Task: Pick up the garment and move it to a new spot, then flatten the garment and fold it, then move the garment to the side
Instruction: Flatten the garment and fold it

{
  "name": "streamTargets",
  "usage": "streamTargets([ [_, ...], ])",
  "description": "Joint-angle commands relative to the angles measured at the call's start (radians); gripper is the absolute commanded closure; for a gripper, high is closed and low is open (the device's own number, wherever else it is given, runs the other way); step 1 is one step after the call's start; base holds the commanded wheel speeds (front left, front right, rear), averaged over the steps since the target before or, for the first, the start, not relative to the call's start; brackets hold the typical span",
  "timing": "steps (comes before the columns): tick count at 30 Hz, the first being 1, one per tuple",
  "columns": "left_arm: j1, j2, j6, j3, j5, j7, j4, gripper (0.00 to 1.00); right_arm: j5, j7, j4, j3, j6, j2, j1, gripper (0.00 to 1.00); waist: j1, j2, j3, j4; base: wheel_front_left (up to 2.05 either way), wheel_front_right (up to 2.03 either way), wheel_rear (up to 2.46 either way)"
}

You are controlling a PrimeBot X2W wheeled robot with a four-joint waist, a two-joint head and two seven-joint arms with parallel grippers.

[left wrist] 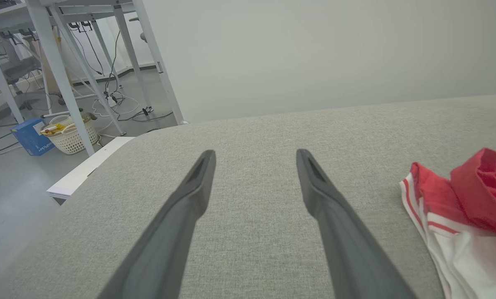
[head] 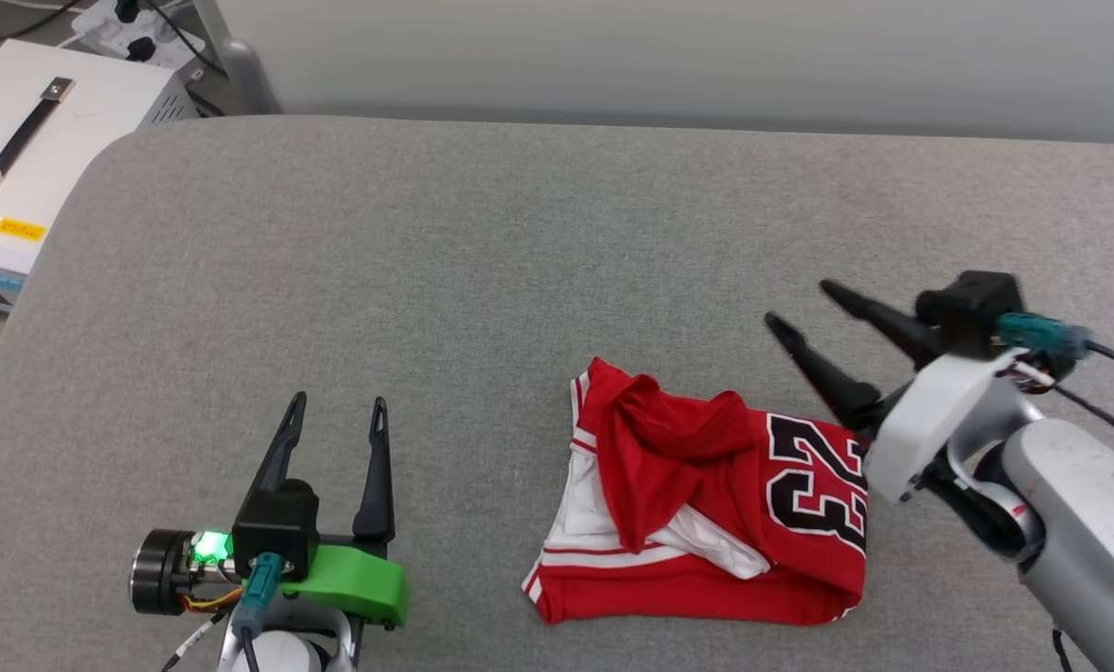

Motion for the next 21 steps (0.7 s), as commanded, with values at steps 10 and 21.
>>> streamTargets([
  [10, 0.038, 0.006, 0.000, 0.006, 0.004, -0.006, 0.004, 0.00, -0.432, -0.229, -0.022, -0.501, -0.001, 0.136, 0.234, 0.00, -0.0001, 0.0000, -0.063, -0.053, 0.00, 0.00, 0.00],
  [21, 0.080, 0.007, -0.001, 0.017, -0.004, -0.006, -0.011, 0.00, -0.669, -0.237, -0.275, -0.771, -0.001, 0.385, 0.507, 0.00, -0.0001, 0.0000, -0.105, -0.055, 0.00, 0.00, 0.00],
])
